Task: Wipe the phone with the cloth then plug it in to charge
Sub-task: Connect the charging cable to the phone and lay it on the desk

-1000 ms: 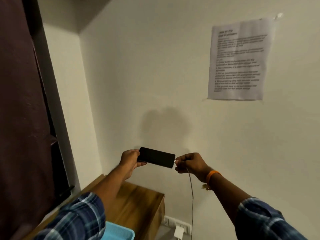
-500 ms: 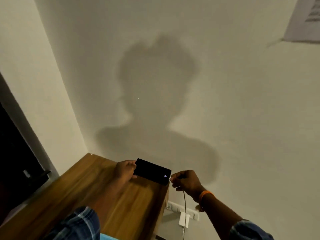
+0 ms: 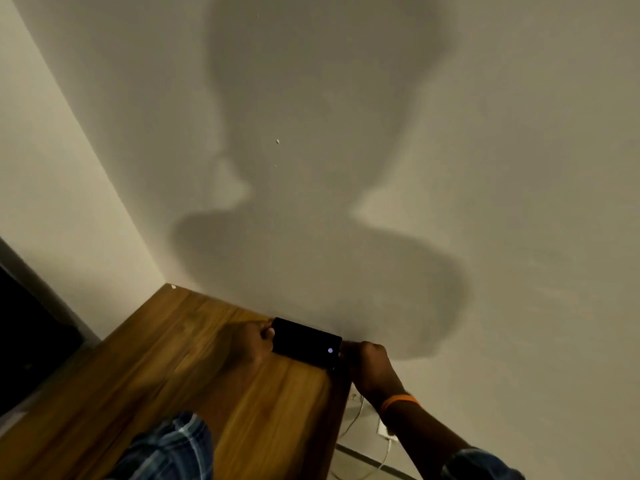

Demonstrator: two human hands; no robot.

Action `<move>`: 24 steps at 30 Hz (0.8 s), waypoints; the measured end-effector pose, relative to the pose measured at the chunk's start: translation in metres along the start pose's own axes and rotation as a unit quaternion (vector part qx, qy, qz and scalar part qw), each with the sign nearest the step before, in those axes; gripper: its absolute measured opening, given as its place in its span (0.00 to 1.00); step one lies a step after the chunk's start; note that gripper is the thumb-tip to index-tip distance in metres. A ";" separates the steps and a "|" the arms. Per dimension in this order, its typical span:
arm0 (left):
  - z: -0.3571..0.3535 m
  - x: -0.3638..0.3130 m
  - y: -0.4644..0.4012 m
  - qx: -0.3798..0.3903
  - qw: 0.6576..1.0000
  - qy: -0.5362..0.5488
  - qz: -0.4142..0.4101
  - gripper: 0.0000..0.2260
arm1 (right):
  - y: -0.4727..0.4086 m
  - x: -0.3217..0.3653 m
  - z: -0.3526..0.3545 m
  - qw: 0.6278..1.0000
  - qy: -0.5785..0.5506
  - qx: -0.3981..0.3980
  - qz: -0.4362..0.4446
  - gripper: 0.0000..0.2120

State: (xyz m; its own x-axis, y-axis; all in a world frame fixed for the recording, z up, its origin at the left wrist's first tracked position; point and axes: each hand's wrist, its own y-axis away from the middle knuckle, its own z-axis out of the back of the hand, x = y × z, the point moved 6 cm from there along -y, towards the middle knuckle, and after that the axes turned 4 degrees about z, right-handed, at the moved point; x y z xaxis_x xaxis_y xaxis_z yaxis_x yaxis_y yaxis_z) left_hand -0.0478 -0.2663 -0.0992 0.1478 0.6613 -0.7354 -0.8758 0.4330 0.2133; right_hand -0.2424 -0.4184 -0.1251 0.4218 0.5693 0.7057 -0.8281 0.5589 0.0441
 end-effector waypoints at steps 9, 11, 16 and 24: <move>-0.016 0.003 -0.003 0.008 0.997 -0.060 -0.039 0.13 | 0.012 -0.011 -0.001 0.988 0.130 -0.077 0.043 0.12; -0.015 -0.001 0.002 -0.019 0.995 -0.085 -0.053 0.13 | 0.015 -0.011 0.000 0.987 0.129 -0.086 0.044 0.13; -0.036 -0.017 0.038 -0.060 0.989 -0.070 -0.117 0.15 | 0.045 -0.030 0.015 0.987 0.119 -0.111 -0.009 0.15; -0.143 -0.056 0.129 0.024 0.948 -0.098 -0.302 0.14 | 0.100 -0.090 0.043 0.984 0.120 -0.090 -0.098 0.16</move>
State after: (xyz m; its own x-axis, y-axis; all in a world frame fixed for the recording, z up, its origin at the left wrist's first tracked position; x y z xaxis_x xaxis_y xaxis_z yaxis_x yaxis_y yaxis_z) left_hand -0.2350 -0.3345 -0.1226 0.7022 0.3838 -0.5997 -0.5836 0.7928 -0.1758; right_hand -0.3793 -0.4396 -0.1536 0.6598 0.5534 0.5083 -0.6524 0.7575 0.0221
